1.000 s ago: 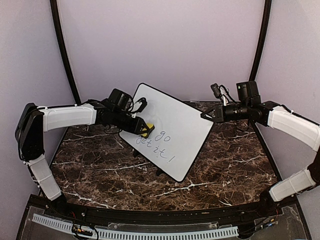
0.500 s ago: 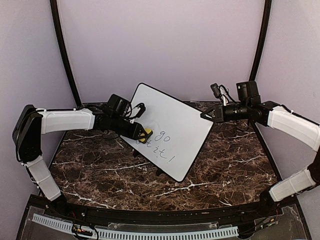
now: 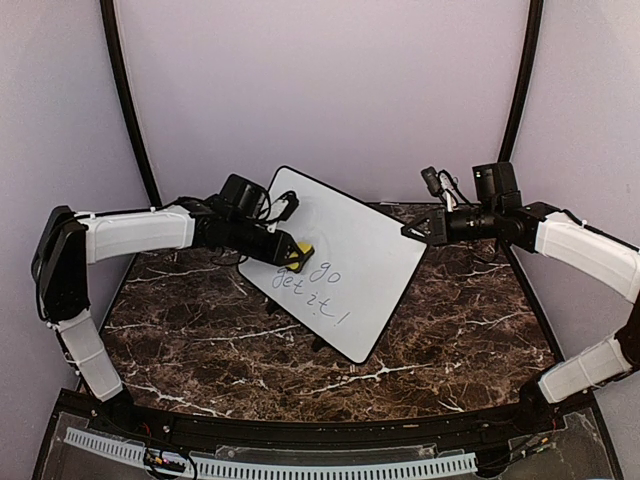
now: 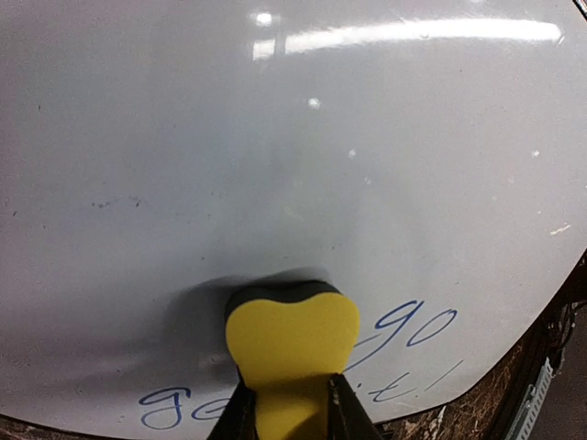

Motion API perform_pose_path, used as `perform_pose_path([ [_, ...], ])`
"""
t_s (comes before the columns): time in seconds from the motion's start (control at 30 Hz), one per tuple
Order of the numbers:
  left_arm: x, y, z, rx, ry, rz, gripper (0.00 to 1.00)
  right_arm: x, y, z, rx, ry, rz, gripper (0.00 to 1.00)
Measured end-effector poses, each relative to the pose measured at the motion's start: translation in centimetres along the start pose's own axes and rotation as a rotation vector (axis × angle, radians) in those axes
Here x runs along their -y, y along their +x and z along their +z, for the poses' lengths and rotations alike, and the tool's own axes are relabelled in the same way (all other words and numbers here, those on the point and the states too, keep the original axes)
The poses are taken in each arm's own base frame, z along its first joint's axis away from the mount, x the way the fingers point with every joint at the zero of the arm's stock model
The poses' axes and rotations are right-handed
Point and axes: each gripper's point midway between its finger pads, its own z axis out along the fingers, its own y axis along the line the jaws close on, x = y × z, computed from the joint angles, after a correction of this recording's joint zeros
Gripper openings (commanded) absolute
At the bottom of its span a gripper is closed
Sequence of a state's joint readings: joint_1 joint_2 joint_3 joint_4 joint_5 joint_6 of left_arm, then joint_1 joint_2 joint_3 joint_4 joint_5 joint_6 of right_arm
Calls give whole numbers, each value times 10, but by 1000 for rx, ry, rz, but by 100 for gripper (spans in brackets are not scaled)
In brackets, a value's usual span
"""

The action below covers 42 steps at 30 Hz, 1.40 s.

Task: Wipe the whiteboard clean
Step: Erase the center of the whiteboard.

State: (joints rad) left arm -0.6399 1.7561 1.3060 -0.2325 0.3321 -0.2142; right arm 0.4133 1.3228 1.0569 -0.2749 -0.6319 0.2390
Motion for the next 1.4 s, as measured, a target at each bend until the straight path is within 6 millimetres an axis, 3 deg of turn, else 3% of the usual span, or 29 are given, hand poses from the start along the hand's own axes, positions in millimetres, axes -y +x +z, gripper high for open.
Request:
perform_pose_path([
  [0.13, 3, -17, -4, 40, -3, 26, 3, -1, 0, 0, 1, -5, -2, 0],
  [0.27, 2, -14, -3, 38, -4, 33, 3, -1, 0, 0, 1, -5, -2, 0],
  [0.53, -6, 45, 3, -68, -23, 9, 3, -1, -1, 0, 2, -9, -3, 0],
  [0.63, -1, 54, 6, -89, -25, 20, 3, -1, -1, 0, 2, -8, -3, 0],
  [0.83, 17, 52, 10, -97, -9, 51, 3, -1, -1, 0, 2, -8, -3, 0],
  [1.1, 28, 26, 8, -44, -4, 83, 3, -2, -1, 0, 2, -10, -4, 0],
  [1.27, 26, 28, 9, -44, -8, 83, 3, -2, -1, 0, 1, -11, -3, 0],
  [1.4, 21, 46, 12, -72, -13, 75, 3, -1, -1, 1, 1, -8, -3, 0],
])
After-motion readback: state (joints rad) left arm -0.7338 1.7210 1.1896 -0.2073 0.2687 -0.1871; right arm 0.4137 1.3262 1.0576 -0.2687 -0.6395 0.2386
